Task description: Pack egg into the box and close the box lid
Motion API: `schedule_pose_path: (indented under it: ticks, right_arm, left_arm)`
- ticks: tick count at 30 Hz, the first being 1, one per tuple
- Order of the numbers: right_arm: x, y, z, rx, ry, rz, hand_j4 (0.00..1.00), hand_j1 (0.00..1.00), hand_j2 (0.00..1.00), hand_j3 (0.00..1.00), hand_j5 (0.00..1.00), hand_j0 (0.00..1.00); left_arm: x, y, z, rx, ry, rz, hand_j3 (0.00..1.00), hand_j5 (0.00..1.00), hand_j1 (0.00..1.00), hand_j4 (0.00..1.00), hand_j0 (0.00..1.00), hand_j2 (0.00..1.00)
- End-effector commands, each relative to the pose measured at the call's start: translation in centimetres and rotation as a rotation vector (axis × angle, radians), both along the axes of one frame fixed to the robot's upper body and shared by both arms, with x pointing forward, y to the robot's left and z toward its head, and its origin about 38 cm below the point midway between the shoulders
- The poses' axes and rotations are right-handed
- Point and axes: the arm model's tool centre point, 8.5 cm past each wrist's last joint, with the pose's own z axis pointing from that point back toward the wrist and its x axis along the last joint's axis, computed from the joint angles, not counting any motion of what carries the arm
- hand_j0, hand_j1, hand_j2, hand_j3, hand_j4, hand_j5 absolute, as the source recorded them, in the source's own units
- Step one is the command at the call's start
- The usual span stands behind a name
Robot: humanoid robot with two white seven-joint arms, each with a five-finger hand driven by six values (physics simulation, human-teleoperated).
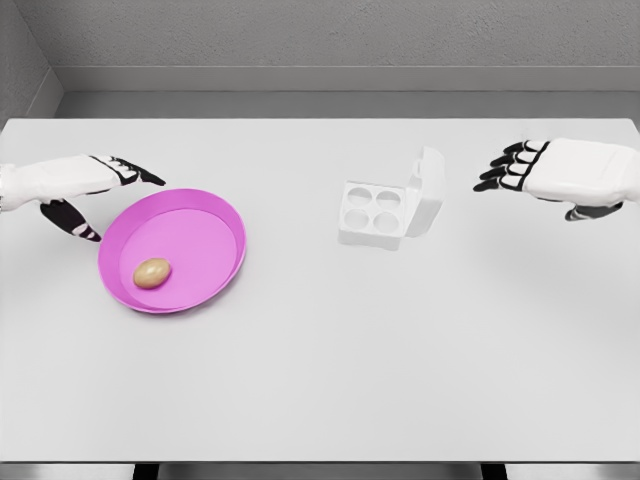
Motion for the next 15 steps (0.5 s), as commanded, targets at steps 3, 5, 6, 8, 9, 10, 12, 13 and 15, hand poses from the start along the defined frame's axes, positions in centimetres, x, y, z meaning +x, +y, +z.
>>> schedule_pose_path:
  ticks: [3, 5, 6, 8, 9, 10, 12, 13, 15]
  right_arm:
    - [-0.4, 0.7, -2.6, -0.025, 0.071, 0.02, 1.0, 1.0, 1.0, 1.0, 1.0, 1.0]
    - [-0.4, 0.7, -2.7, -0.025, 0.073, 0.021, 1.0, 1.0, 1.0, 1.0, 1.0, 1.0]
    - [-0.4, 0.9, -2.8, -0.025, 0.073, 0.024, 1.0, 1.0, 1.0, 1.0, 1.0, 1.0]
    - [-0.4, 0.7, -3.3, -0.03, 0.089, 0.019, 1.0, 1.0, 1.0, 1.0, 1.0, 1.0]
    - [-0.3, 0.6, -3.3, -0.03, 0.089, 0.014, 1.0, 1.0, 1.0, 1.0, 1.0, 1.0]
    - [-0.3, 0.6, -3.4, -0.029, 0.09, 0.013, 1.0, 1.0, 1.0, 1.0, 1.0, 1.0]
    - [-0.1, 0.3, -3.5, -0.025, 0.093, 0.002, 1.0, 1.0, 1.0, 1.0, 1.0, 1.0]
    - [0.6, -0.4, -3.8, -0.015, 0.1, -0.031, 1.0, 1.0, 1.0, 1.0, 1.0, 1.0]
    - [1.4, -0.3, -4.0, 0.004, 0.102, -0.044, 1.0, 1.0, 1.0, 1.0, 1.0, 1.0]
  left_arm:
    - [-0.6, -1.3, -0.8, 0.021, 0.029, -0.046, 1.0, 1.0, 1.0, 1.0, 1.0, 1.0]
    - [-0.6, -1.4, -1.0, 0.021, 0.033, -0.05, 1.0, 1.0, 1.0, 1.0, 1.0, 1.0]
    - [-0.6, -1.6, -1.1, 0.022, 0.035, -0.055, 1.0, 1.0, 1.0, 1.0, 1.0, 1.0]
    - [-1.0, -2.5, -1.6, 0.032, 0.05, -0.089, 1.0, 1.0, 1.0, 1.0, 1.0, 1.0]
    - [-1.2, -3.0, -1.6, 0.032, 0.048, -0.105, 1.0, 1.0, 1.0, 1.0, 1.0, 1.0]
    - [-1.3, -3.1, -1.8, 0.036, 0.056, -0.111, 1.0, 1.0, 1.0, 1.0, 1.0, 1.0]
    - [-1.4, -3.4, -1.9, 0.038, 0.058, -0.12, 1.0, 1.0, 1.0, 1.0, 1.0, 1.0]
    - [-1.5, -3.4, -2.0, 0.038, 0.062, -0.121, 1.0, 1.0, 1.0, 1.0, 1.0, 1.0]
    - [-1.7, -3.7, -2.3, 0.042, 0.068, -0.131, 1.0, 1.0, 1.0, 1.0, 1.0, 1.0]
